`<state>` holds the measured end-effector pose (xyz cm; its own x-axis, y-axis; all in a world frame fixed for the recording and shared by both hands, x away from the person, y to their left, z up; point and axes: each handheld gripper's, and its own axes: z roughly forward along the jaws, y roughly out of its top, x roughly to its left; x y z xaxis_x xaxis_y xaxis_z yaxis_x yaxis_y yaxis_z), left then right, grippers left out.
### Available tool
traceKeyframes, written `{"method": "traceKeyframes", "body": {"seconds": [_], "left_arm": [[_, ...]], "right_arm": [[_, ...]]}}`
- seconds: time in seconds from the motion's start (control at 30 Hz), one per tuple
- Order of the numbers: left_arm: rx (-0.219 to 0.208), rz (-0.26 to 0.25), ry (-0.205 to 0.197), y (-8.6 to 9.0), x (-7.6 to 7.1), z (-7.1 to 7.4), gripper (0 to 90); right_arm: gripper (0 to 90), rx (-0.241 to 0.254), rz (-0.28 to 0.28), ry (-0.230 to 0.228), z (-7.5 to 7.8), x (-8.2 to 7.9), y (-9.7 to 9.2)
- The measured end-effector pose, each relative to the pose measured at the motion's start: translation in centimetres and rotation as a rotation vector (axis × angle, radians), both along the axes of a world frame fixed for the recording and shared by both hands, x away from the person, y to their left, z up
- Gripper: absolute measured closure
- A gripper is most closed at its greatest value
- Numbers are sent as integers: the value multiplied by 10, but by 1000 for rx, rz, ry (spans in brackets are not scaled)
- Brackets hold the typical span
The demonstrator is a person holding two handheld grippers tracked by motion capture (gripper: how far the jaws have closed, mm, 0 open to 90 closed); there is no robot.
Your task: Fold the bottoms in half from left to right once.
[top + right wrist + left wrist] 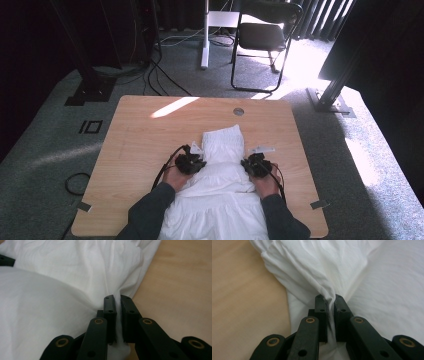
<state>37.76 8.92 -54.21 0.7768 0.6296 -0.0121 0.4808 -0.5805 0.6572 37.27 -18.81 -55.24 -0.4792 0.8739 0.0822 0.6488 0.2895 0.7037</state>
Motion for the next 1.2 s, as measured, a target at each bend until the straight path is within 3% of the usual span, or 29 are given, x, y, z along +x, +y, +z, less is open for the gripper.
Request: {"method": "traceKeyframes", "body": {"seconds": [0.1,0.17,0.23,0.37,0.4,0.47,0.57,0.6,0.63,0.67,0.73,0.83,0.9,0.97,1.07,1.2], "left_arm": [[-16,-39,7,6,-22,-2,848],[-10,-58,-2,8,-32,-2,845],[-17,-55,-2,9,-33,-3,840],[-18,-44,4,8,-29,-2,819],[-10,-43,-2,8,-29,-2,811],[-10,-36,-4,8,-28,-2,784],[-18,-26,-4,9,-26,-2,767],[-22,-23,-2,9,-26,-1,769],[-21,-23,-9,10,-26,0,771],[-24,-24,-15,10,-27,2,778],[-30,-36,-28,10,-28,5,861],[-71,-29,-58,10,-29,13,880],[-75,-23,-62,8,-29,16,878],[-62,-18,-54,4,-26,16,875],[-63,-6,-32,1,-21,11,847],[-85,22,-26,5,-17,14,676]], "right_arm": [[829,22,38,32,1,-25,-1],[763,20,65,53,3,-36,-2],[653,38,52,-6,10,-38,-8],[542,125,27,-84,28,-15,-13],[526,123,38,-89,30,-6,-10],[512,123,75,-54,27,11,-2],[530,50,115,5,13,27,14],[623,-11,110,18,9,31,18],[680,-25,103,15,9,32,20],[747,-10,98,1,13,31,19],[784,-2,79,-53,26,26,18],[808,-64,77,-161,54,22,21],[808,-90,72,-198,66,27,22],[790,-63,55,-171,66,42,22],[768,-55,10,-85,44,68,22],[657,-71,-48,-23,15,82,23]]}}
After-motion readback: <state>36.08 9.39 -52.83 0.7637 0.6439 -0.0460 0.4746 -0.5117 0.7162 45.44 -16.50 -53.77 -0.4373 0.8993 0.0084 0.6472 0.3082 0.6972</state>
